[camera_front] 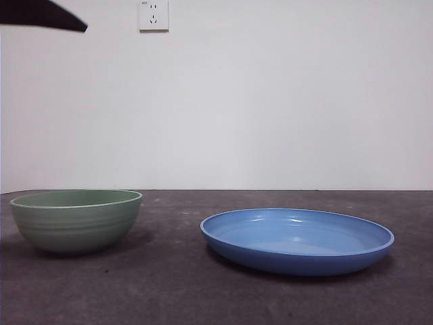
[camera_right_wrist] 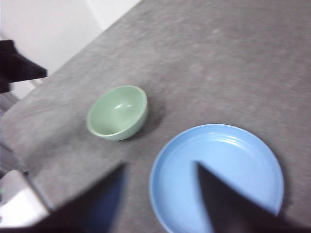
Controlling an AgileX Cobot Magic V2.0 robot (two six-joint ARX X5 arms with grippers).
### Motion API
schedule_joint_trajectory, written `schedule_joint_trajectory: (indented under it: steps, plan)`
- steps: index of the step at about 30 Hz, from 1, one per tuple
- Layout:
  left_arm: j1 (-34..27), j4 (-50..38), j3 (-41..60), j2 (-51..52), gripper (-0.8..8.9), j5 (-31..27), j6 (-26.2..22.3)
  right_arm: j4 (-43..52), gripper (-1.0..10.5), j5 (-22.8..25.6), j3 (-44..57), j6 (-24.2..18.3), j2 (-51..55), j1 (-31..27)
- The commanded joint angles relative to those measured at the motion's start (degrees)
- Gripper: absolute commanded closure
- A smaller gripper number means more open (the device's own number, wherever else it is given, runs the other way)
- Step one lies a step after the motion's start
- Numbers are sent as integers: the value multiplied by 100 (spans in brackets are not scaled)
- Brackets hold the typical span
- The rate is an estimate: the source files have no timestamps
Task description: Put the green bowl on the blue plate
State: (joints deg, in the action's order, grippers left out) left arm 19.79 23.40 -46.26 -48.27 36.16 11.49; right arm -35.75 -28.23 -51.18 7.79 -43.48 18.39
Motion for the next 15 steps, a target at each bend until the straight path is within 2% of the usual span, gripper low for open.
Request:
schedule_joint_trajectory:
  steps: [1, 3, 6, 12, 15]
  plan:
    - [26, -44, -136, -24, 265, 31, -9, 52, 368, 208, -94, 221, -26, 35]
    - [26, -46, -136, -24, 220, 31, -7, 52, 311, 282, -94, 284, -26, 35]
    - [26, -48, -136, -24, 160, 31, -7, 50, 302, 280, -94, 334, -24, 35]
    - [24, -22, -136, -24, 158, 24, -9, 55, 303, 278, -94, 378, -24, 35]
    - [-13, 175, -136, -31, 160, -275, -4, 50, 303, 271, -94, 413, -22, 35]
